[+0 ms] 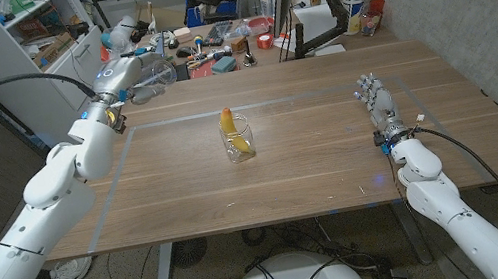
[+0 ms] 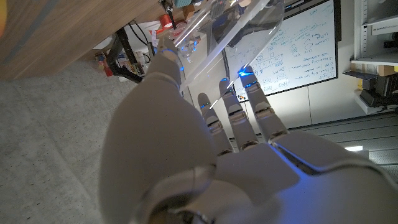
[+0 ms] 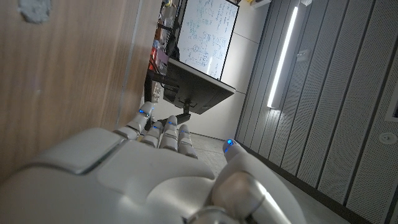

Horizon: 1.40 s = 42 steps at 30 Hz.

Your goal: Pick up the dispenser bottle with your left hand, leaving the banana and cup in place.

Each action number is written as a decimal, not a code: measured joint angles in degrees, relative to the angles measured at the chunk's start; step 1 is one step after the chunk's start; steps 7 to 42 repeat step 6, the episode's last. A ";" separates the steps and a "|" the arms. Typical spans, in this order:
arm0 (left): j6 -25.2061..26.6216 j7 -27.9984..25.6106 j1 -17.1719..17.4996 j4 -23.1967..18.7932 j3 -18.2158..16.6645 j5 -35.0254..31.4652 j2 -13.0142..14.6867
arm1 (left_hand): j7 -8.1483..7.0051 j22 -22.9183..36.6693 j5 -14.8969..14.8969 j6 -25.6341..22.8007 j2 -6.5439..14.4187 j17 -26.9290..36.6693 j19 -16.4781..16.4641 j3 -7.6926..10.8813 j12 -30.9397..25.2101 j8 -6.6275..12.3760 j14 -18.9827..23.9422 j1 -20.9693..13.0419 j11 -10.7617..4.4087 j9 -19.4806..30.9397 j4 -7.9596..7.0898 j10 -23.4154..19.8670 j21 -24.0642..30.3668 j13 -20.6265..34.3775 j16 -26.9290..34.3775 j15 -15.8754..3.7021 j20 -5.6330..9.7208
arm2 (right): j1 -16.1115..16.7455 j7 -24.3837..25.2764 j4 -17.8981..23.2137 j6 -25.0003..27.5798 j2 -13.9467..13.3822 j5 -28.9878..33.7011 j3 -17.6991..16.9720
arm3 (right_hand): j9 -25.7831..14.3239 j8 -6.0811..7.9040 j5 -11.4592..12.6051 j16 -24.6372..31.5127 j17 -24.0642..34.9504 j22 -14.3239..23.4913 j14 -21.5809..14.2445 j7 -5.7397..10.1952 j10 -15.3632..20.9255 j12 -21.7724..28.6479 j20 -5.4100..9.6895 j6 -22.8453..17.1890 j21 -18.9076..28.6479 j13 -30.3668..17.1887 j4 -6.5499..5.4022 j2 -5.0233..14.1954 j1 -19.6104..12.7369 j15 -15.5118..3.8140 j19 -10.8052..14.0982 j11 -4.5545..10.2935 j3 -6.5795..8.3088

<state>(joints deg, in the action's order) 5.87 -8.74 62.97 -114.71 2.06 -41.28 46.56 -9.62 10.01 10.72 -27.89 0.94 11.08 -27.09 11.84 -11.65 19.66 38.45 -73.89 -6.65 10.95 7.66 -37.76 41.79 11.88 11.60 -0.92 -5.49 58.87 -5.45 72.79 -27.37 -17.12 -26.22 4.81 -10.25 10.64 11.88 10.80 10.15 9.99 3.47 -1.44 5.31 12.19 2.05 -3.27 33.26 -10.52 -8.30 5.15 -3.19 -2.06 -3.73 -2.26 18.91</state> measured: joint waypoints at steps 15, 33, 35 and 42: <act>-1.25 -0.07 0.31 -0.09 -0.05 -0.39 -0.27 | 0.00 0.00 -0.08 0.00 0.00 -0.01 0.00 0.00 0.01 -0.18 0.00 0.00 0.00 0.00 0.00 0.00 0.00 0.00 -0.10 0.00 0.00 | 2.02 0.59 1.31 -1.18 0.30 -0.02 -0.40 | 0.00 0.00 0.00 0.00 -0.30 0.00 0.00 -0.31 0.00 0.00 0.00 -0.31 0.00 0.00 0.00 0.00 0.00 0.00 0.00 0.00 0.00; -1.25 -0.07 0.31 -0.09 -0.05 -0.39 -0.27 | 0.00 0.00 -0.08 0.00 0.00 -0.01 0.00 0.00 0.01 -0.18 0.00 0.00 0.00 0.00 0.00 0.00 0.00 0.00 -0.10 0.00 0.00 | 2.02 0.59 1.31 -1.18 0.30 -0.02 -0.40 | 0.00 0.00 0.00 0.00 -0.30 0.00 0.00 -0.31 0.00 0.00 0.00 -0.31 0.00 0.00 0.00 0.00 0.00 0.00 0.00 0.00 0.00; -1.25 -0.07 0.31 -0.09 -0.05 -0.39 -0.27 | 0.00 0.00 -0.08 0.00 0.00 -0.01 0.00 0.00 0.01 -0.18 0.00 0.00 0.00 0.00 0.00 0.00 0.00 0.00 -0.10 0.00 0.00 | 2.02 0.59 1.31 -1.18 0.30 -0.02 -0.40 | 0.00 0.00 0.00 0.00 -0.30 0.00 0.00 -0.31 0.00 0.00 0.00 -0.31 0.00 0.00 0.00 0.00 0.00 0.00 0.00 0.00 0.00; -1.25 -0.07 0.31 -0.09 -0.05 -0.39 -0.27 | 0.00 0.00 -0.08 0.00 0.00 -0.01 0.00 0.00 0.01 -0.18 0.00 0.00 0.00 0.00 0.00 0.00 0.00 0.00 -0.10 0.00 0.00 | 2.02 0.59 1.31 -1.18 0.30 -0.02 -0.40 | 0.00 0.00 0.00 0.00 -0.30 0.00 0.00 -0.31 0.00 0.00 0.00 -0.31 0.00 0.00 0.00 0.00 0.00 0.00 0.00 0.00 0.00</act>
